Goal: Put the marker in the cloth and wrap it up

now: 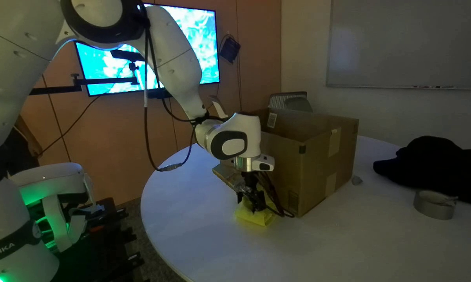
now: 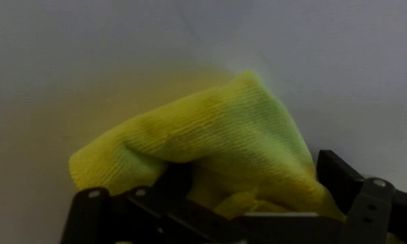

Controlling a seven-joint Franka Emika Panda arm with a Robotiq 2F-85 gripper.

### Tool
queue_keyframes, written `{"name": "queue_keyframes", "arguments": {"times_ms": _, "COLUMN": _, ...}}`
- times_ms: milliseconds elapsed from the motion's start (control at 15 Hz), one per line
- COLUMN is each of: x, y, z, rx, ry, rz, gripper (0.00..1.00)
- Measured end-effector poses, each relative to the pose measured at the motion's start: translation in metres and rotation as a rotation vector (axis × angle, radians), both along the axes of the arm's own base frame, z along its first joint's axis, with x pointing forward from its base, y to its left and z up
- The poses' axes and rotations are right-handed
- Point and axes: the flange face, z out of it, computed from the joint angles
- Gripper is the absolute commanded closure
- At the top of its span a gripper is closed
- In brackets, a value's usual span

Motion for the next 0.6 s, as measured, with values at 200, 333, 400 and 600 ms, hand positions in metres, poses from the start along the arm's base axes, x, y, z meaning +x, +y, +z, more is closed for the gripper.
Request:
{"name": "queue_keyframes", "arguments": {"times_ms": 200, "x": -0.0009, "y": -0.0013, "z": -0.0068, "rx": -0.002, "ry": -0.012, "rz": -0.058, "gripper": 0.08}}
{"name": "queue_keyframes", "arguments": {"times_ms": 333, "x": -0.0013, "y": -0.0019, "z": -0.0072, "rx": 0.001, "ry": -0.014, "rz": -0.090, "gripper": 0.34}}
{"name": "queue_keyframes", "arguments": {"times_ms": 400, "x": -0.0011, "y": -0.0021, "z": -0.0069, "rx": 0.001, "ry": -0.014, "rz": -0.104, "gripper": 0.41}}
{"name": "queue_keyframes", "arguments": {"times_ms": 600, "x": -0.0009, "y": -0.0031, "z": -0.0062, "rx": -0.002, "ry": -0.015, "rz": -0.132, "gripper": 0.65}}
